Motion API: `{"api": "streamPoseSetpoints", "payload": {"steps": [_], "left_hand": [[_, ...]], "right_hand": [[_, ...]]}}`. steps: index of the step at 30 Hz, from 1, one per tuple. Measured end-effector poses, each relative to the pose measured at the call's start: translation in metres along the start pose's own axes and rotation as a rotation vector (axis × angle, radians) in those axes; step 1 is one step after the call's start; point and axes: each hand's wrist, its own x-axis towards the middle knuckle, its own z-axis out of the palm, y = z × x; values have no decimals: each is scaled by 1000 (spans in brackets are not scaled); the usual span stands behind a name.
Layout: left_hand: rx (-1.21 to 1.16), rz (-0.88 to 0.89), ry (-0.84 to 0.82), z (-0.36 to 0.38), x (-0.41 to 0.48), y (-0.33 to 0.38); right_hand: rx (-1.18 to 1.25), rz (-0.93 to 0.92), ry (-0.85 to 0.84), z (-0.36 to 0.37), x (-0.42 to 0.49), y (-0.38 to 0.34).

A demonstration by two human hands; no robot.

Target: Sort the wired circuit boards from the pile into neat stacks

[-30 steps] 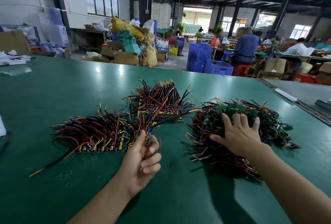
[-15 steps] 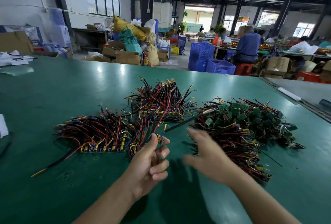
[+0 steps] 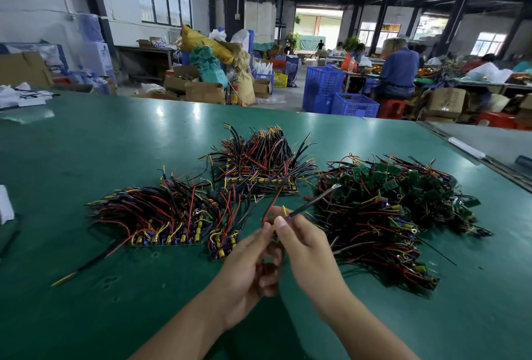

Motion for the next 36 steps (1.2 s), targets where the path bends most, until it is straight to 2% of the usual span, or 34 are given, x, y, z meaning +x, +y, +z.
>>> {"api": "streamPoseSetpoints", "payload": {"steps": [8, 11, 17, 19, 22, 24, 29, 32, 36], "left_hand": [[211, -41, 16, 6, -4, -4], [254, -82, 12, 6, -4, -8], [363, -112, -83, 4, -4, -12], [458, -82, -96, 2, -3, -13], [642, -24, -164, 3, -4, -16], [735, -4, -184, 4, -5, -18], [768, -7, -171, 3, -4, -18], [762, -27, -177, 2, -4, -18], [753, -25, -181, 2, -4, -18]], "right_hand": [[-48, 116, 56, 2, 6, 6], [-59, 127, 2, -1, 5, 10], [-214, 136, 41, -32, 16, 3], [-447, 75, 24, -50, 21, -2], [-1222, -87, 65, -88, 34, -6], [-1481, -14, 88, -114, 47, -6], [-1635, 196, 170, -161, 65, 10], [-1691, 282, 97, -174, 64, 27], [-1623, 375, 9, -182, 63, 38]]}}
